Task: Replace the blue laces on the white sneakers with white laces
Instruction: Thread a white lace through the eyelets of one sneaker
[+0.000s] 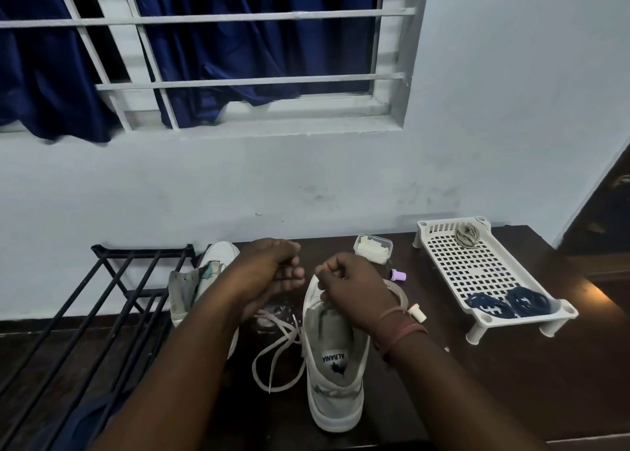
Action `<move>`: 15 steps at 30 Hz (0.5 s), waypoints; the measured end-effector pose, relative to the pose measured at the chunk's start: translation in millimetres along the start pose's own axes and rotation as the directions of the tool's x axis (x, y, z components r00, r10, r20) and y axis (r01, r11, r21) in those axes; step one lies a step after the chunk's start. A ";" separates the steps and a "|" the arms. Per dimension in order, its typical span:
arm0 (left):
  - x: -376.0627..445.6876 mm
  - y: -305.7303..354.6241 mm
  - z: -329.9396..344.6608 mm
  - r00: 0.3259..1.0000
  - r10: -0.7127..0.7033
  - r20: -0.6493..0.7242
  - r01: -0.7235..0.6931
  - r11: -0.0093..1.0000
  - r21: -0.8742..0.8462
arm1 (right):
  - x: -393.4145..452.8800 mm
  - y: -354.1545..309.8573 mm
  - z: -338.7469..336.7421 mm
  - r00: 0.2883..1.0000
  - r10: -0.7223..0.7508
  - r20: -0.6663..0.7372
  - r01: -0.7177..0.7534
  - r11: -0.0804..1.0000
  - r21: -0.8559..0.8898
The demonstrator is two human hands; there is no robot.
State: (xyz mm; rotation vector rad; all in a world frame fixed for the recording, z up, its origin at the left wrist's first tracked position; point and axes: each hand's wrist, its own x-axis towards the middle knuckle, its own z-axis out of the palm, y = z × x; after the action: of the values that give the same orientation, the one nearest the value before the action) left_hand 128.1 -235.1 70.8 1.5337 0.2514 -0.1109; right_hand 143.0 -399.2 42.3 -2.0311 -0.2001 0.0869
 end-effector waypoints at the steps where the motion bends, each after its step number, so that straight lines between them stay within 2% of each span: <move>1: 2.1 -4.9 0.0 0.999 -0.028 -0.038 0.031 0.996 0.086 | 0.3 3.8 3.4 1.000 0.015 0.008 -0.015 1.000 0.004; 3: 9.0 -30.8 -4.5 0.994 -0.081 -0.076 0.107 0.891 0.442 | 0.7 8.6 3.9 0.999 0.037 -0.006 -0.037 0.999 -0.005; 5: 10.1 -53.5 -1.3 0.988 -0.148 -0.031 0.139 0.803 0.579 | 0.6 9.9 0.4 0.998 0.055 -0.022 -0.055 0.998 0.005; 9: 11.9 -68.0 12.5 0.989 -0.134 -0.062 0.146 0.842 0.519 | 2.1 8.3 -3.8 0.997 0.071 -0.036 -0.069 0.997 0.038; 15: 13.7 -67.1 18.1 0.949 -0.304 -0.084 0.315 0.911 0.267 | 4.4 9.3 -8.1 0.996 0.081 -0.044 -0.080 0.997 0.020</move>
State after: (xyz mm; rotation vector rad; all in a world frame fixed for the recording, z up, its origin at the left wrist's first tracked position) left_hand 127.8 -254.5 2.7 1.7662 0.5301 -0.3808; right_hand 149.6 -409.6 37.8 -2.0206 -0.0886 0.0935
